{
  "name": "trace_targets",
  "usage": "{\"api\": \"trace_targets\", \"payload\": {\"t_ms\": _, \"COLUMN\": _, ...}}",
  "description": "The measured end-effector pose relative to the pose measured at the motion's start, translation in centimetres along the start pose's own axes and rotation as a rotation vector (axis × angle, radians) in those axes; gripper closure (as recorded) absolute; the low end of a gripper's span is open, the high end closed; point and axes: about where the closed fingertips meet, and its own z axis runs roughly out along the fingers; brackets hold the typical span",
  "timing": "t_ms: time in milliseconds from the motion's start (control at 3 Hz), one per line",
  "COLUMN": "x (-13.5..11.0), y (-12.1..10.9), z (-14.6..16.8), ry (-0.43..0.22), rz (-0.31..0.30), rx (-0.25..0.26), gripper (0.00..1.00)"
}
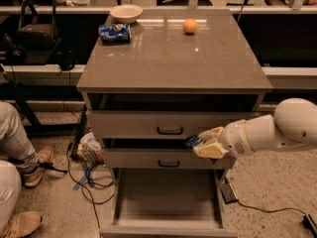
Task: Place rxbar blueberry into bottom drawer
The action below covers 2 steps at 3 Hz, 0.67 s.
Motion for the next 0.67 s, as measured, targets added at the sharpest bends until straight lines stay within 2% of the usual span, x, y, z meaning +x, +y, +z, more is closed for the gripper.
{"api": "trace_targets", "payload": {"t_ms": 333, "x": 0.4, "y": 0.0, "z": 0.5, "ry": 0.005, "rz": 0.001, "rx": -0.003, "gripper": 1.00}}
{"api": "trace_targets", "payload": {"t_ms": 667, "x": 2.3, "y": -0.1, "z": 2.9, "ry": 0.029, "rz": 0.008, "rx": -0.016, "gripper": 1.00}}
